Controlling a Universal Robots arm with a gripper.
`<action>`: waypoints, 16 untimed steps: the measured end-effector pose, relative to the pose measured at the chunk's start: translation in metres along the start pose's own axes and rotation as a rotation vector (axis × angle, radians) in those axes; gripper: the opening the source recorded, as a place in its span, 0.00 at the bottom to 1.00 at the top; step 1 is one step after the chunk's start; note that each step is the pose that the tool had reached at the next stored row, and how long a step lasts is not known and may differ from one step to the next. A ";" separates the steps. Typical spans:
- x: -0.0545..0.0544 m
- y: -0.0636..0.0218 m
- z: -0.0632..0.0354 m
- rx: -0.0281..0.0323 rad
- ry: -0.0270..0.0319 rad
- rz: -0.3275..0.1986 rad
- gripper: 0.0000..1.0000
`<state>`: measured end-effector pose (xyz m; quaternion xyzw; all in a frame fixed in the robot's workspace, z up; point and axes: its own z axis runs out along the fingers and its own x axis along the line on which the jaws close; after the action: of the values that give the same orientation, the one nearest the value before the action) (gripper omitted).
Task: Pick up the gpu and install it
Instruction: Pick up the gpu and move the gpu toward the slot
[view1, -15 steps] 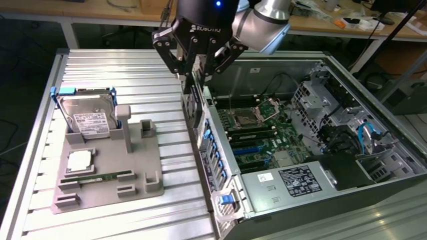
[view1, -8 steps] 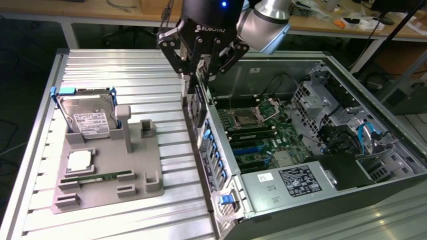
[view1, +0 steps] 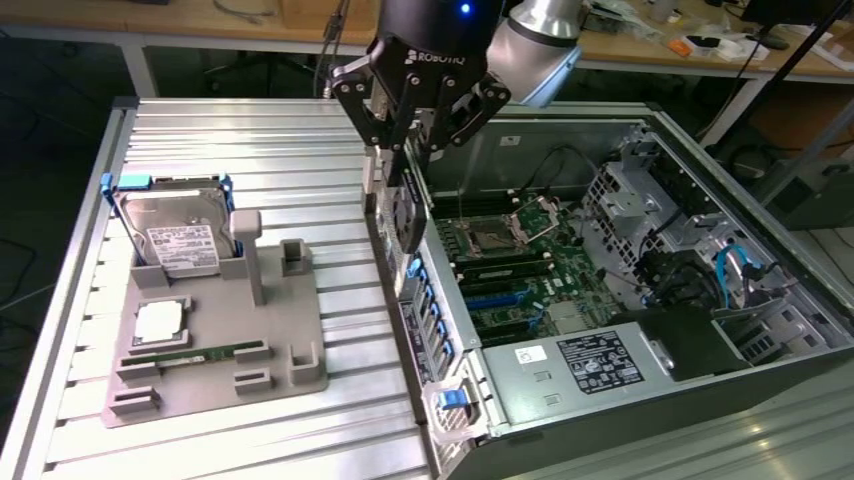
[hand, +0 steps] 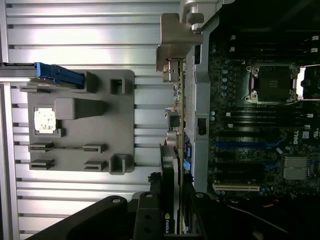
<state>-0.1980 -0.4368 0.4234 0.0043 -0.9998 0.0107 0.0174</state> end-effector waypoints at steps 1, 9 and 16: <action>-0.001 0.0000 -0.0003 0.0000 0.0000 0.000 0.27; -0.010 -0.0001 -0.0034 -0.0002 -0.0002 0.000 0.27; -0.017 -0.0002 -0.0046 -0.0001 -0.0001 0.000 0.27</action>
<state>-0.1805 -0.4368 0.4274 0.0043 -0.9998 0.0107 0.0174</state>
